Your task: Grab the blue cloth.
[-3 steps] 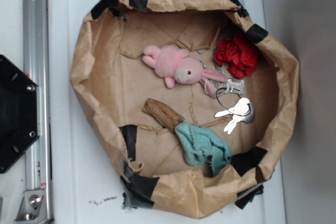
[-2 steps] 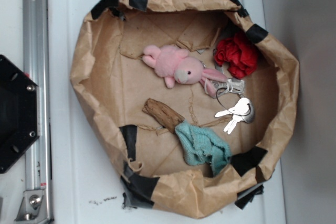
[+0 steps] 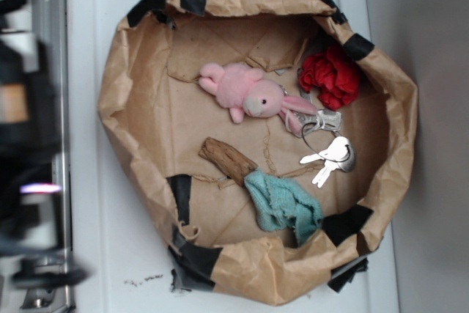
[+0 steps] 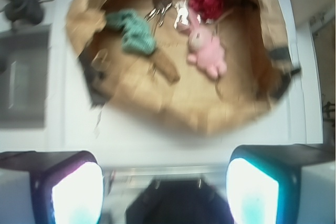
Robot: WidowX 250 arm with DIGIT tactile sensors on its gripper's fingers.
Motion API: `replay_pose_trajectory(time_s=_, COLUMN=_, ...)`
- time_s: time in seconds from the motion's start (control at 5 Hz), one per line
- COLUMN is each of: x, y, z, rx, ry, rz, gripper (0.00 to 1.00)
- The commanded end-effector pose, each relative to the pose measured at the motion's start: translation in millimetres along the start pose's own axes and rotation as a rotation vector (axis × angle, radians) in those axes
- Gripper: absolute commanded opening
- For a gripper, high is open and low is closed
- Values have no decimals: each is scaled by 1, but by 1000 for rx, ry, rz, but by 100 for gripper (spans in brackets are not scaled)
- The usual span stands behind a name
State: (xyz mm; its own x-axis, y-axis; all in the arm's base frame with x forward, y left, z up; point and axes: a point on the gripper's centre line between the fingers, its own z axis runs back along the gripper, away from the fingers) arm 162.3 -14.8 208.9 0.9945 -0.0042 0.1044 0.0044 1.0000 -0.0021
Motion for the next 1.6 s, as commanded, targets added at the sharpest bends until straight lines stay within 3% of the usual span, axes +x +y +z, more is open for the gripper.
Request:
replay_pose_trajectory(time_s=0.0, x=72, y=30, z=-55, rx=19, ry=-1, rz=-65, gripper=100)
replay_pose_trajectory(time_s=0.2, x=104, y=33, z=-94, rx=-136, ry=-10, rz=-221, gripper=100)
replay_pose_trajectory(time_s=0.4, x=111, y=-6, z=-121, rx=-191, ry=32, rz=-370, gripper=100)
replay_pose_trajectory(time_s=0.6, x=107, y=-35, z=-142, rx=-153, ry=58, rz=-481, gripper=100)
replay_pose_trajectory(time_s=0.8, x=96, y=-58, z=-143, rx=-161, ry=22, rz=-594, gripper=100)
replay_pose_trajectory(time_s=1.2, x=95, y=-66, z=-171, rx=-167, ry=-50, rz=-630, gripper=100)
replay_pose_trajectory(time_s=1.4, x=94, y=-66, z=-179, rx=-172, ry=-129, rz=-657, gripper=0)
